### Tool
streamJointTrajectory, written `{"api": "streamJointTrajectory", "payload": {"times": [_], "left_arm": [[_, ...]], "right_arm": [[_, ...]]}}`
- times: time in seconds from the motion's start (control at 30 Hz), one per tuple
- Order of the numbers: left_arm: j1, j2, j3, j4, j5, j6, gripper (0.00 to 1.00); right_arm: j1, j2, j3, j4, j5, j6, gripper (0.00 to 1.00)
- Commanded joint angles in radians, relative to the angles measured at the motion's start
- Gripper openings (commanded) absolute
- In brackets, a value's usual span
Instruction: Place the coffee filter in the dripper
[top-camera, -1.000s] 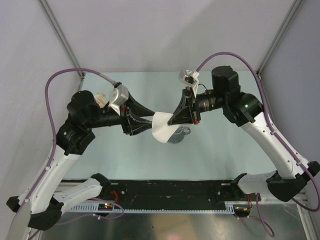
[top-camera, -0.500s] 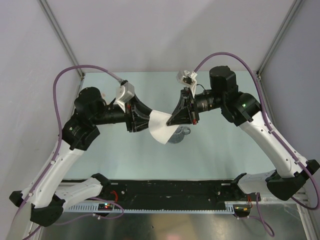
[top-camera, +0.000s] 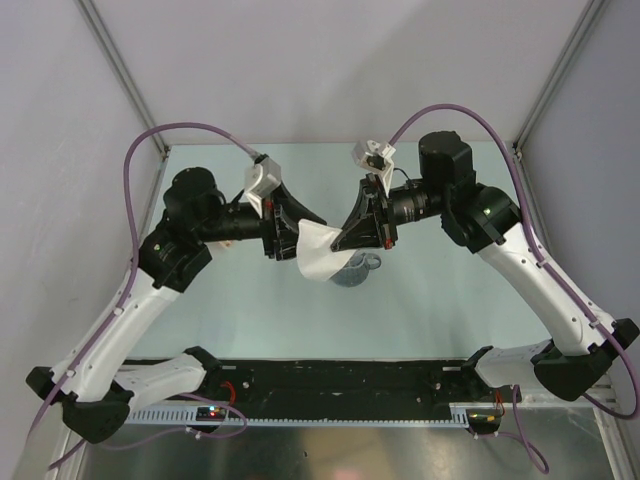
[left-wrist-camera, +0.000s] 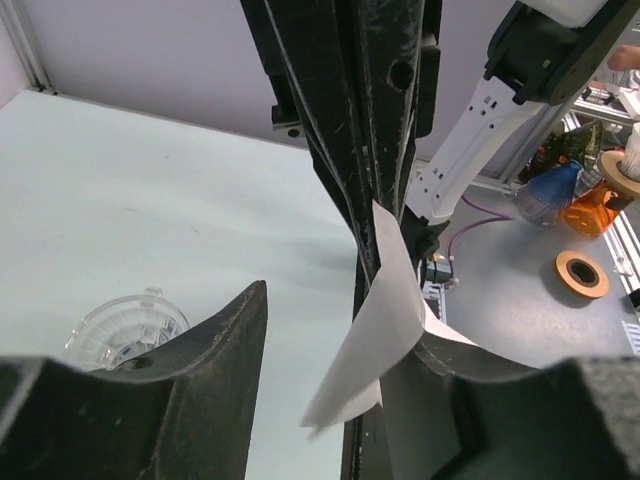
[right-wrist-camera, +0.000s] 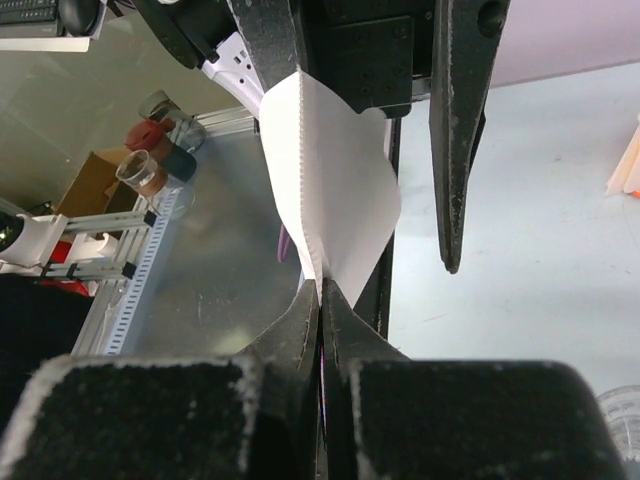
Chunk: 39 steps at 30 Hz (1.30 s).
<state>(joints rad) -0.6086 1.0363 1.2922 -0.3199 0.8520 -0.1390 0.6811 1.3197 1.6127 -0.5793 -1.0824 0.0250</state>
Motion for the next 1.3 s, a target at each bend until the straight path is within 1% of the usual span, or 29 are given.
{"api": "streamJointTrajectory", "payload": {"times": [0.0,0.17,0.3,0.43,0.53,0.67,0.73,0.87,1.03,1.27], "left_arm": [[-0.003,-0.018,0.012,0.136,0.015,-0.038,0.49],[-0.003,-0.047,0.010,0.194,0.037,-0.004,0.45],[-0.003,-0.074,-0.003,0.201,0.053,0.047,0.43],[-0.001,-0.084,-0.003,0.201,0.040,0.043,0.40],[0.003,-0.075,-0.017,0.201,0.026,-0.001,0.41],[0.012,-0.052,-0.045,0.201,0.017,-0.062,0.48],[0.022,-0.045,-0.055,0.203,0.006,-0.079,0.50],[0.061,-0.040,-0.091,0.264,0.010,-0.158,0.51],[0.090,-0.040,-0.134,0.374,0.057,-0.244,0.52],[0.092,-0.051,-0.173,0.472,0.099,-0.322,0.49]], "right_arm": [[0.012,0.002,0.010,-0.005,-0.023,-0.020,0.00],[0.001,0.012,0.004,-0.017,-0.035,-0.019,0.00],[-0.017,0.016,-0.005,0.005,-0.051,0.008,0.00],[-0.033,0.009,-0.014,0.022,-0.058,0.015,0.00],[-0.040,0.001,-0.014,0.074,-0.050,0.032,0.00],[-0.043,-0.010,-0.015,0.170,-0.045,0.064,0.00],[-0.042,-0.019,-0.021,0.200,-0.045,0.072,0.00],[-0.042,-0.042,-0.045,0.249,-0.052,0.092,0.00],[-0.043,-0.058,-0.064,0.303,-0.045,0.118,0.00],[-0.052,-0.057,-0.095,0.427,0.018,0.163,0.00]]}}
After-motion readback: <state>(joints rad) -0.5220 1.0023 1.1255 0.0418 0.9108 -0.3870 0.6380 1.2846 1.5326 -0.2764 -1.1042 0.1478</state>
